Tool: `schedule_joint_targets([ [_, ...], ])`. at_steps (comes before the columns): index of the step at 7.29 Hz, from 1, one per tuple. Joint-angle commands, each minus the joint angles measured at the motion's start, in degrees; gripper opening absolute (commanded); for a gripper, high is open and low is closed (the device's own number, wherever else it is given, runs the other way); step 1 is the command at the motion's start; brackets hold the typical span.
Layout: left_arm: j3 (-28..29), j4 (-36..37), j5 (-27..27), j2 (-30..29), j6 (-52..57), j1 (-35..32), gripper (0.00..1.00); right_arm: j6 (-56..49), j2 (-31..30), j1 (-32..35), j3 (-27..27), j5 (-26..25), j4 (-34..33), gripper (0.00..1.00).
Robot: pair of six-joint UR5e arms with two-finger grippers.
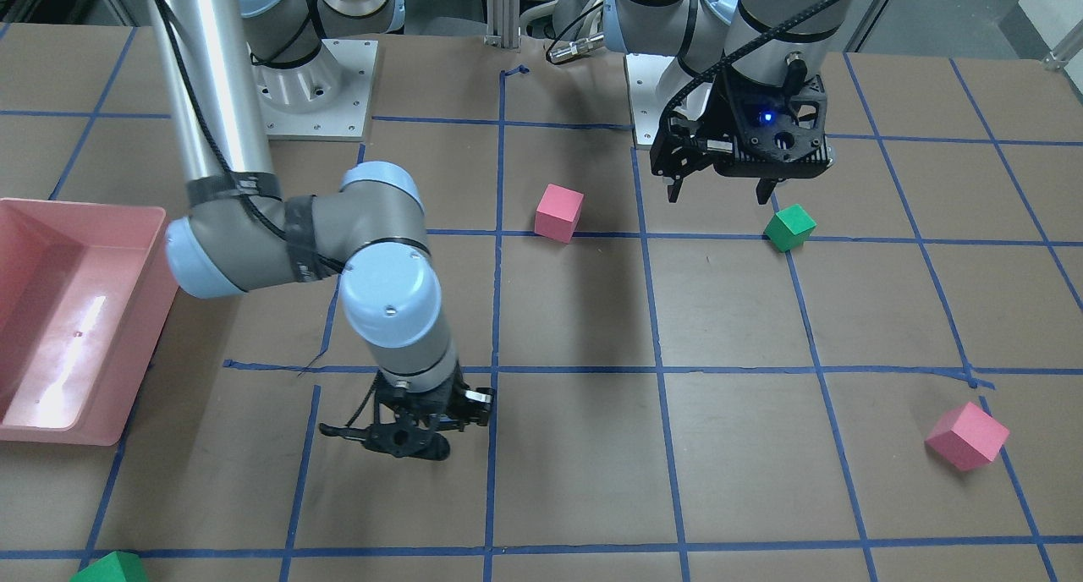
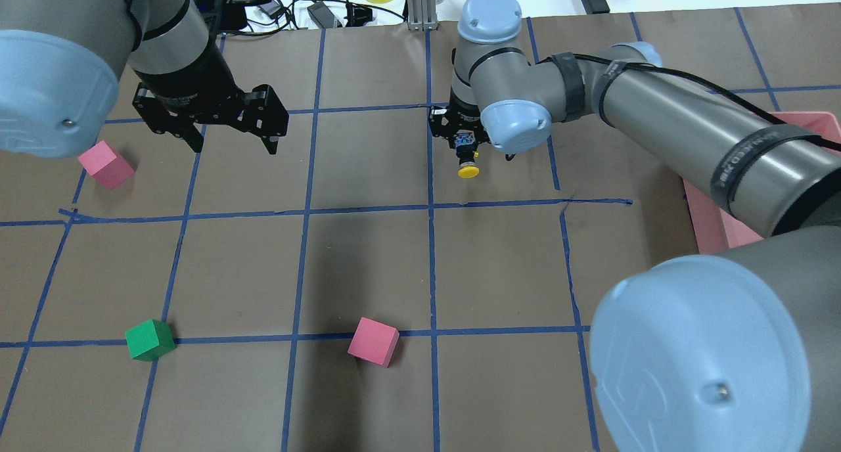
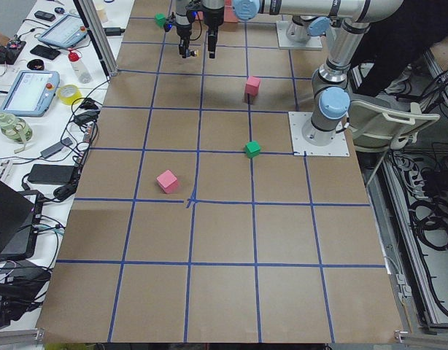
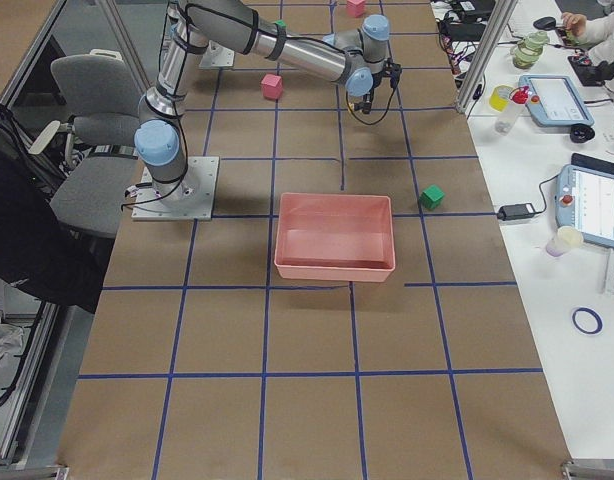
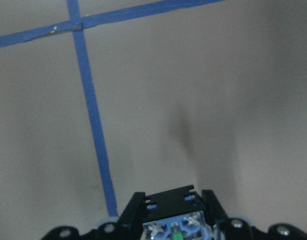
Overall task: Align button upright
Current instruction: 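Carry the button switch out of the tray to the table center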
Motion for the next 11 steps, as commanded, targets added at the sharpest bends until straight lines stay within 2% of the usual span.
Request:
schedule_joint_targets([
  [1,0.0,-0.1,0.0,0.0,0.0,0.0,1.0,6.2,4.6,3.8,-4.8,0.3,-0.1,0.0],
  [5,0.0,-0.1,0.0,0.1,0.0,0.0,1.0,8.8,5.7,4.2,-4.8,1.8,-0.2,0.01],
  [6,0.0,-0.1,0.0,0.0,0.0,0.0,1.0,8.6,5.6,4.2,-4.5,1.7,-0.2,0.23],
  [7,0.0,-0.1,0.0,0.0,0.0,0.0,1.0,8.2,5.6,4.2,-4.4,1.7,-0.3,0.82],
  [8,0.0,-0.1,0.0,0.0,0.0,0.0,1.0,8.2,5.5,4.2,-4.5,1.7,-0.4,0.99],
  [10,0.1,-0.2,0.0,0.0,0.0,0.0,1.0,7.8,3.8,4.2,-4.4,1.7,-0.8,1.0],
  [11,0.1,-0.2,0.0,0.0,0.0,0.0,1.0,2.8,1.2,4.0,-3.8,0.3,-0.3,1.0],
])
